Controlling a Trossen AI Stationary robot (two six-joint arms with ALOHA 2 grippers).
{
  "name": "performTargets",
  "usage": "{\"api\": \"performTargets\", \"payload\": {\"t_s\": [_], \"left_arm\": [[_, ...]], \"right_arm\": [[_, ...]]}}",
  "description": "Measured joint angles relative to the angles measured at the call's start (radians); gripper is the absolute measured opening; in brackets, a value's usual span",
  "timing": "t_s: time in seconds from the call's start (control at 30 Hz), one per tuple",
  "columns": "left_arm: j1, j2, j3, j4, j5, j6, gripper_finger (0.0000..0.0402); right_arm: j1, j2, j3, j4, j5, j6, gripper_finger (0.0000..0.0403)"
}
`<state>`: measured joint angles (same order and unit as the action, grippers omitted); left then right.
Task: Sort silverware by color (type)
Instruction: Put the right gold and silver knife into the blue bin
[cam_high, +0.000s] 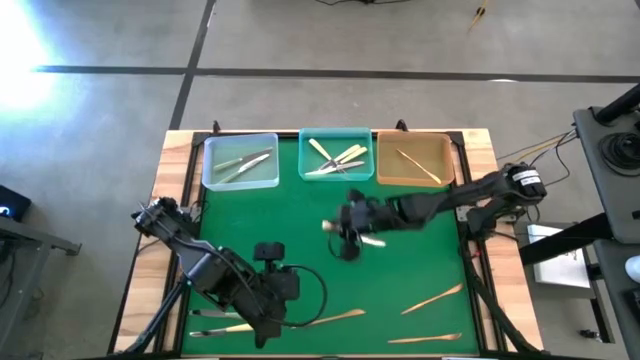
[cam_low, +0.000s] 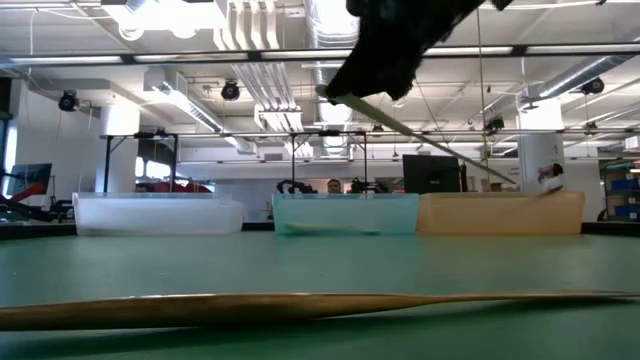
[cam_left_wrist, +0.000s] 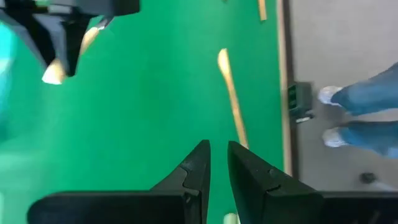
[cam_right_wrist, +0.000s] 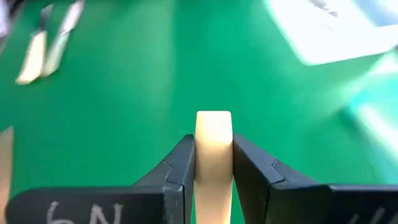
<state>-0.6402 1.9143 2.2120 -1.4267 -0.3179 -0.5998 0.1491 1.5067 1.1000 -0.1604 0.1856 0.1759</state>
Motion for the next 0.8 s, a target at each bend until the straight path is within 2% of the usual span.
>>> {"api": "performTargets", "payload": {"t_s": [0.23, 0.43, 0.6, 0.8], "left_arm": [[0.018, -0.033, -0.001, -0.061, -0.132, 0.076, 0.0039], [0.079, -0.062, -0.002, -0.144, -0.229, 0.051, 0.0039], [0.157, -0.113, -0.002, -0.145, -0.326, 0.082, 0.0039], [0.28, -0.135, -0.002, -0.143, -0.339, 0.094, 0.0039]], "right_arm": [[-0.175, 0.001, 0.096, 0.029, -0.002, -0.18, 0.0072], [-0.338, 0.001, 0.149, 0.044, -0.002, -0.346, 0.0072], [-0.486, 0.002, 0.147, 0.067, -0.046, -0.382, 0.0072], [-0.616, 0.023, 0.119, 0.168, -0.169, -0.35, 0.0072]]}}
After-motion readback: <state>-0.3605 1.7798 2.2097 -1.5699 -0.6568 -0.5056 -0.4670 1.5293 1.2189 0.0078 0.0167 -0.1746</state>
